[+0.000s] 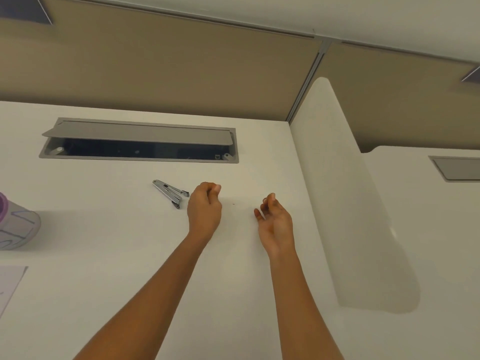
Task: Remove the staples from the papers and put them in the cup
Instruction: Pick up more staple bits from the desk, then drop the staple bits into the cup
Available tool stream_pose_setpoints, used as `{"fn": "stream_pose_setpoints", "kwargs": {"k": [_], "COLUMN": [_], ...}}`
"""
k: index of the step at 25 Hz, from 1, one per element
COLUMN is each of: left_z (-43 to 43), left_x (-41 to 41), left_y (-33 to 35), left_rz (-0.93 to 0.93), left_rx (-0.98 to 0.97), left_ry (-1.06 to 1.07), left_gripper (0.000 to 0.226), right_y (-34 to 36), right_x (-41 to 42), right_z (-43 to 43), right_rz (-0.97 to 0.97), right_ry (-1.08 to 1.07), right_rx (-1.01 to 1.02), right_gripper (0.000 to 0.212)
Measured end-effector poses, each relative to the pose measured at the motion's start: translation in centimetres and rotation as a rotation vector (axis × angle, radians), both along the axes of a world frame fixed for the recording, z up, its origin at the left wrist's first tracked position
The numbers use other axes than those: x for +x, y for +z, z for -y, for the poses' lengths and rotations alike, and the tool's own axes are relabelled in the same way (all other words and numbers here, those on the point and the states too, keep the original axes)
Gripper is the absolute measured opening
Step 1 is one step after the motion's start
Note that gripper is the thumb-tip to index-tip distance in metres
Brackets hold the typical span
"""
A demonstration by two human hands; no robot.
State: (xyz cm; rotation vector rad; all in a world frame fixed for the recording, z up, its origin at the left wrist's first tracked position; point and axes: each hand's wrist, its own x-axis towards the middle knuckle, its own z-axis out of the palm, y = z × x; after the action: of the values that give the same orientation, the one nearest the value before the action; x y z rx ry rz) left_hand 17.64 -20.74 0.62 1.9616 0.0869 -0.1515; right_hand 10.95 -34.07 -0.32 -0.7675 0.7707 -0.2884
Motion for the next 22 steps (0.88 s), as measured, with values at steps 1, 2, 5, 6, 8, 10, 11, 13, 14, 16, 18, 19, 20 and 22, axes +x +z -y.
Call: {"fn": "stream_pose_setpoints", "kwargs": {"k": [1, 2, 5, 6, 8, 10, 11, 13, 14, 16, 18, 19, 20, 22], "left_z": [-0.7, -1.5, -4.3, -5.3, -7.7, -10.3, -11.8, -15.6, -17.6, -22.1, -27.1, -29.3, -31.4, -34.9], "left_x": [-0.2, -0.4, -0.7, -0.8, -1.0, -1.1, -1.1, -0.9, -0.7, -0.1, 0.6, 1.0, 1.3, 2.3], "left_y": [0.9, 1.6, 2.8, 3.3, 4.6, 6.0, 6.7, 7.9, 8.5, 9.0, 9.0, 8.8, 8.6, 7.9], "left_rz": [-0.105, -0.203, -0.343, -0.347, -0.335, -0.296, -0.267, -0.192, -0.152, -0.058, 0.036, 0.074, 0.108, 0.145], "left_rx": [-0.099, -0.182, -0.313, -0.333, -0.359, -0.359, -0.348, -0.298, -0.263, -0.199, -0.147, -0.119, -0.081, -0.009], "left_ry": [0.036, 0.064, 0.099, 0.102, 0.113, 0.129, 0.147, 0.199, 0.23, 0.307, 0.388, 0.418, 0.44, 0.475], "left_gripper": [0.028, 0.031, 0.039, 0.041, 0.041, 0.04, 0.038, 0.033, 0.031, 0.029, 0.025, 0.022, 0.019, 0.016], "right_y": [0.2, 0.4, 1.1, 1.4, 2.2, 3.1, 3.5, 4.5, 5.0, 5.7, 6.1, 6.1, 6.2, 6.5], "right_x": [-0.1, -0.3, -0.2, 0.0, 0.7, 1.7, 2.2, 3.6, 4.4, 6.0, 7.7, 8.5, 9.3, 10.7], "right_z": [-0.6, -1.4, -3.9, -4.9, -7.4, -10.3, -11.9, -15.7, -17.7, -21.9, -26.4, -28.4, -30.4, -34.1], "right_rz": [0.019, 0.039, 0.084, 0.093, 0.105, 0.106, 0.099, 0.075, 0.067, 0.072, 0.071, 0.059, 0.043, 0.013], "right_ry": [-0.014, -0.021, -0.004, 0.007, 0.038, 0.086, 0.115, 0.179, 0.211, 0.287, 0.38, 0.423, 0.465, 0.547], "right_rx": [0.042, 0.075, 0.143, 0.158, 0.177, 0.178, 0.172, 0.16, 0.156, 0.158, 0.154, 0.131, 0.091, -0.038], "right_gripper": [0.013, 0.013, 0.011, 0.01, 0.01, 0.011, 0.011, 0.014, 0.015, 0.019, 0.017, 0.015, 0.015, 0.018]}}
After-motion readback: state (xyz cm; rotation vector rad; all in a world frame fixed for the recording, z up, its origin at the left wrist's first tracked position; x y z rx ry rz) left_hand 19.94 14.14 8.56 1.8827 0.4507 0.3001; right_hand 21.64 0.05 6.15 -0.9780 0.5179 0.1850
